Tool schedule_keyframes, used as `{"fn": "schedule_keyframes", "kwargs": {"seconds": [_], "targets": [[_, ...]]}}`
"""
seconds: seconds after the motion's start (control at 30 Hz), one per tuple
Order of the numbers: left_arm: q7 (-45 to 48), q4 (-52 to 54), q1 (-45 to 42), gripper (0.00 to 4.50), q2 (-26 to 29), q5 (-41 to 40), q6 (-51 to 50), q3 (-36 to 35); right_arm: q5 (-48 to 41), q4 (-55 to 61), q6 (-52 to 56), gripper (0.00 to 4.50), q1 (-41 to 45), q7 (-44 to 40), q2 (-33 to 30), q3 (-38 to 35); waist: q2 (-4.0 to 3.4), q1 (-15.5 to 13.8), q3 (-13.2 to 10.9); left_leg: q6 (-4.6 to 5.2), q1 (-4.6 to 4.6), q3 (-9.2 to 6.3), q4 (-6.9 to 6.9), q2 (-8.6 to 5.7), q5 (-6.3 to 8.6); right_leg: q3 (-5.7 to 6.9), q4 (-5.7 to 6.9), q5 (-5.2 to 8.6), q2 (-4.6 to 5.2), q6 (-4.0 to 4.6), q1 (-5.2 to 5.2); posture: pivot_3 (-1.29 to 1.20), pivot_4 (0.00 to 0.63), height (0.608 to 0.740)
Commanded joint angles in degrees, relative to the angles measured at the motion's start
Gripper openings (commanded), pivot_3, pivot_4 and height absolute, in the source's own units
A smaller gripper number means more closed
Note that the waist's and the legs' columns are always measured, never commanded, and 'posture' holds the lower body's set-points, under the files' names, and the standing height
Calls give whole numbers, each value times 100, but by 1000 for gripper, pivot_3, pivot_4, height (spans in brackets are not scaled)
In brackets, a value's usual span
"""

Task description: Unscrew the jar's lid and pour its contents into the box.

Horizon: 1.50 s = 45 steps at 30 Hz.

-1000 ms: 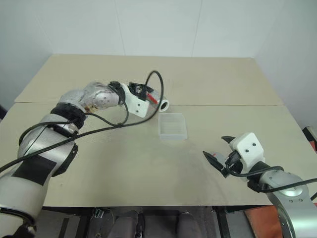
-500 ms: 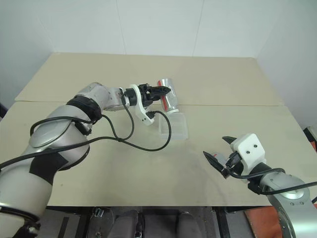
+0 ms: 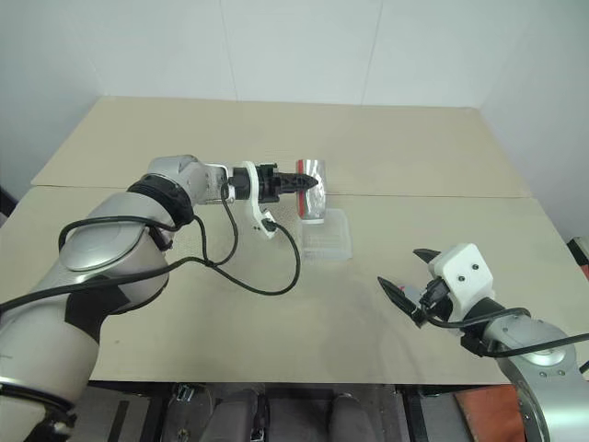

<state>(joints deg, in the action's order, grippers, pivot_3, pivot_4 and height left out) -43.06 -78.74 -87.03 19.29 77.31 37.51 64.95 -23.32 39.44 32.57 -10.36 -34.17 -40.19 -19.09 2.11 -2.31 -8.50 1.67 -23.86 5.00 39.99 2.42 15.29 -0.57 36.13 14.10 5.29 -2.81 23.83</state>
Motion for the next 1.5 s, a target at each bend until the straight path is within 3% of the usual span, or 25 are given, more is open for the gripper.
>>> {"fn": "schedule_keyframes", "kwargs": {"seconds": [0.03, 0.1, 0.2, 0.3, 0.4, 0.5, 0.6, 0.77, 0.93, 1.17, 1.5], "targets": [[1170, -96, 150, 2114, 111, -1268, 415, -1117, 57, 29, -176, 4474, -21, -13, -37, -176, -1, 5, 0, -3, -5, 4, 3, 0, -2, -2, 3, 0, 0, 0, 9, 0, 150, 740], [1739, -81, 337, 2114, 173, -1825, 539, -1645, 111, -9, -219, 4474, -40, -4, -22, -158, -2, 12, 1, -8, -7, 7, 5, 1, -5, -4, 8, 0, 0, 0, 15, 0, 150, 740], [3393, -78, 811, 2114, 120, -3333, 483, -3030, 131, -60, -233, 4474, -32, -21, -18, -138, -4, 34, 2, -10, -6, 11, 6, 4, -7, -6, 17, 0, -2, 1, 20, 0, 150, 740], [5234, 48, 1255, 2114, -101, -5061, -94, -4588, 107, -87, -231, 4474, 63, -5, -5, -113, -4, 51, 2, -33, -7, 16, 13, 6, -21, -4, 20, -1, -3, 1, 21, 0, 150, 740], [6439, 317, 1593, 2114, -287, -6396, -813, -5771, 65, -131, -231, 4474, 143, -37, 3, -106, -5, 67, 3, -34, -10, 14, 21, 5, -22, -3, 22, -1, -3, 1, 19, 0, 150, 740], [6970, 852, 1976, 2114, -452, -7429, -1597, -6649, -5, -165, -354, 4474, 258, -173, 14, -57, -6, 91, 3, -31, -12, 8, 25, 5, -20, -3, 26, -1, -3, 0, 17, 0, 150, 740], [6806, 2028, 2553, 2114, -603, -8199, -2773, -7254, -53, -191, -358, 4474, 401, -207, 23, 10, -6, 136, 4, -19, -12, -1, 30, 5, -13, -4, 67, -1, -3, -1, 18, 0, 150, 740], [6751, 5247, 4440, 2114, -640, -8753, -4417, -7311, 83, -371, -304, 4474, 471, -250, -60, 235, -15, 232, 12, -10, 0, -28, 27, 12, -7, -17, 79, -2, -6, -1, 20, 0, 150, 740], [6611, 7123, 5491, 2114, -690, -9331, -5843, -7345, 99, -450, -283, 4474, 668, -274, -109, 383, -14, 195, 12, -4, 5, -33, 34, 11, -4, -23, 94, -2, -4, -1, 18, 0, 150, 740], [6563, 8090, 6389, 2114, -482, -9251, -6219, -7119, 195, -415, -290, 4474, 588, -278, -135, 503, -28, 163, 25, 3, 59, -34, 18, 8, 1, -25, 63, -2, -5, 0, -37, 0, 150, 740], [6529, 7868, 6909, 2114, -471, -8926, -5294, -6981, 240, -357, -329, 4474, 656, -138, -37, 624, -30, 163, 27, 7, 86, -35, 9, 7, 4, -23, 25, -1, -3, 1, -67, 0, 150, 740]]}}
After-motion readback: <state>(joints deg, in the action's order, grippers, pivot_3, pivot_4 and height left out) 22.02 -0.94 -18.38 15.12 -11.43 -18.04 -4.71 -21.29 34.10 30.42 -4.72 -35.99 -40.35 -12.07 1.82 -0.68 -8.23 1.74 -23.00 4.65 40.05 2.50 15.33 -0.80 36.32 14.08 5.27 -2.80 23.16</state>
